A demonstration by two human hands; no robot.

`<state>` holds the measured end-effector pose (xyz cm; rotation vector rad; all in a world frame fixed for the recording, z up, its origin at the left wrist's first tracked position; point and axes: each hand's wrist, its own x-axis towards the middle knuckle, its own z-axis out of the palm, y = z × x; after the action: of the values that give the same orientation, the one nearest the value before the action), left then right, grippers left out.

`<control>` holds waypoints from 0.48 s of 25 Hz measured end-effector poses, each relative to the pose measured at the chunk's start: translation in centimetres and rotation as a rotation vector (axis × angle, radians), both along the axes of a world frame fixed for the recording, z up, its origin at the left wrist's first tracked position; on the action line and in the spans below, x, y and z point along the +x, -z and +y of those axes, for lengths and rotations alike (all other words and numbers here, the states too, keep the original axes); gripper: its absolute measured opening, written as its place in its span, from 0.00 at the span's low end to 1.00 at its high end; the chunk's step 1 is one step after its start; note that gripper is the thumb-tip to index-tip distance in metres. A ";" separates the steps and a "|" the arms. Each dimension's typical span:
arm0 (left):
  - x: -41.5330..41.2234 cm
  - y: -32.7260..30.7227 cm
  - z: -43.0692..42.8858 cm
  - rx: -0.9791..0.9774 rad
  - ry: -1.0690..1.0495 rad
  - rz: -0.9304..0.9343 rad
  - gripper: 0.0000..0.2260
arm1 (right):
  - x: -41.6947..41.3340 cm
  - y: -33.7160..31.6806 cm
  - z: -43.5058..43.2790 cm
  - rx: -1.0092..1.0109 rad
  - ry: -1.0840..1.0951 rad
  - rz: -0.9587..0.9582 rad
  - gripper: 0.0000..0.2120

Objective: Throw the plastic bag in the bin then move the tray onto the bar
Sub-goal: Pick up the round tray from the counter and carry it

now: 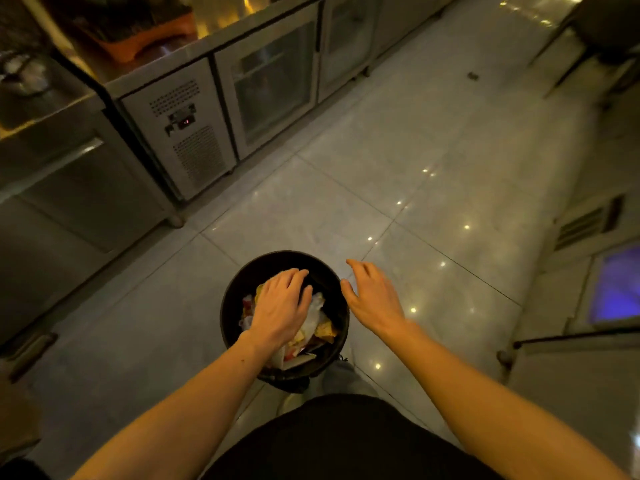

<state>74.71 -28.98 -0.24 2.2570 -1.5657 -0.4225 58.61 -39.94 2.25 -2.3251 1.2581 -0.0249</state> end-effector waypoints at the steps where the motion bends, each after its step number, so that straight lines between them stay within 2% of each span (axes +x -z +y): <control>1: 0.1 -0.3 0.2 -0.001 0.043 -0.048 0.21 | -0.6 -0.4 0.7 -0.056 0.006 0.032 0.24; 3: -0.4 -1.2 0.4 0.005 0.150 -0.128 0.24 | -2.6 -1.4 2.4 -0.160 0.054 0.109 0.25; 7: -3.1 -3.6 -0.7 0.020 0.360 -0.210 0.28 | -8.0 -3.7 4.5 -0.236 0.190 0.272 0.30; 12: -9.9 -5.8 -3.1 0.005 0.619 -0.229 0.30 | -16.0 -5.9 6.9 -0.313 0.386 0.322 0.33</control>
<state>64.77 -32.10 5.59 1.8294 -2.3815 -0.3260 42.65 -33.04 8.12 -2.3655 1.9770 0.0270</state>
